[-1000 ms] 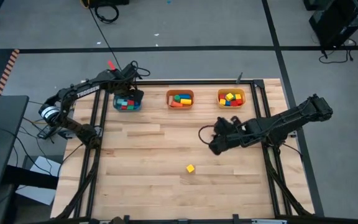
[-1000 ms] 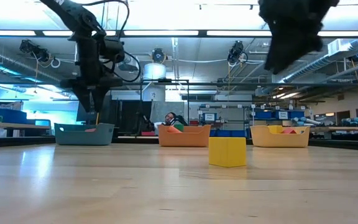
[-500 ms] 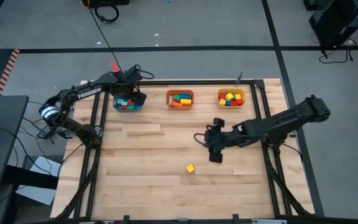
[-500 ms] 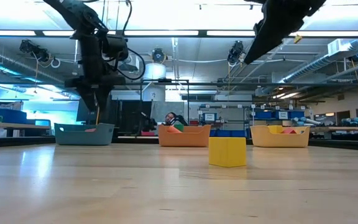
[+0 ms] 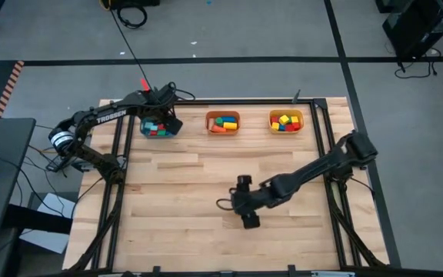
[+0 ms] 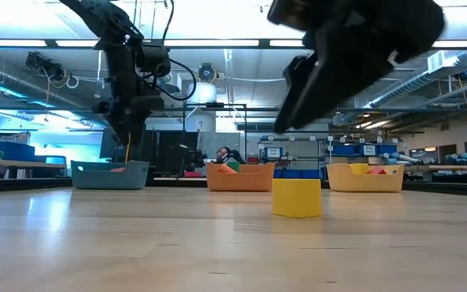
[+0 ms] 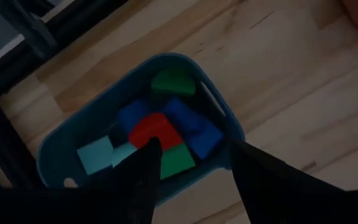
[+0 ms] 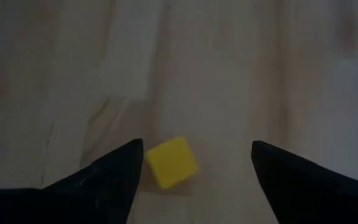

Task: Sort blocks by size
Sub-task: Put the yellow cube block into the yellow bin

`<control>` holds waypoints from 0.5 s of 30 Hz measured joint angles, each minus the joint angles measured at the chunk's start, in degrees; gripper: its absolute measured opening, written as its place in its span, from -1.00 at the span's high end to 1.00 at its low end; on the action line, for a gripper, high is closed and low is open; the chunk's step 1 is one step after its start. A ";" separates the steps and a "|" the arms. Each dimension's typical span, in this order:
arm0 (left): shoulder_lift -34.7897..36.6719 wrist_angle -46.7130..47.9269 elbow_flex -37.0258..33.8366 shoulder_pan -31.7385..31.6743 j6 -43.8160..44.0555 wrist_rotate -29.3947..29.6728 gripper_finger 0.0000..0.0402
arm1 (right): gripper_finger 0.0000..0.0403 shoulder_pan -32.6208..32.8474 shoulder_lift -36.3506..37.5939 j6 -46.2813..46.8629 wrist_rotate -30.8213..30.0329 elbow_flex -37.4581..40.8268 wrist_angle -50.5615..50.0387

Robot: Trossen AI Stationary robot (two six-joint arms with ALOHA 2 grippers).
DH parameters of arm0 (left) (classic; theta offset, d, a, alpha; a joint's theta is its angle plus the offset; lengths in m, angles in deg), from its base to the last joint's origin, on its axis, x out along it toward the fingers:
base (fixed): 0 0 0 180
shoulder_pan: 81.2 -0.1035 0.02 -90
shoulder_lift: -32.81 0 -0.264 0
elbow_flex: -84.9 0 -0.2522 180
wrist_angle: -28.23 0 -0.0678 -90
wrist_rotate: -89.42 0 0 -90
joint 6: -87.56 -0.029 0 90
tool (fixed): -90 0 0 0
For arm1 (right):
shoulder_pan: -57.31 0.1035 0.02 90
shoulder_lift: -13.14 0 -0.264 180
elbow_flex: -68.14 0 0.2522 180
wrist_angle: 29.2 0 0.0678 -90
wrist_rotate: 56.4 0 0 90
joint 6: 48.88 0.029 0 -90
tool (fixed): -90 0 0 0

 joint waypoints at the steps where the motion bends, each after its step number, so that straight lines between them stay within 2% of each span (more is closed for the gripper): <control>1: 0.00 -0.03 0.00 0.00 -0.14 0.01 0.01 | -0.57 0.00 -1.19 -1.13 1.24 -0.64 -0.30; 6: 0.00 -0.07 -0.02 0.00 -1.64 0.02 0.01 | -0.58 -0.11 -5.67 -7.64 4.41 -3.81 -0.28; 10: 0.00 -0.06 -0.02 0.00 -1.70 0.02 0.01 | -0.56 -0.94 -7.87 -8.09 7.62 -4.78 -2.36; 15: 0.00 -1.08 -0.04 0.00 -1.70 0.06 0.01 | -0.49 -1.46 -9.20 -9.53 7.71 -4.99 -3.43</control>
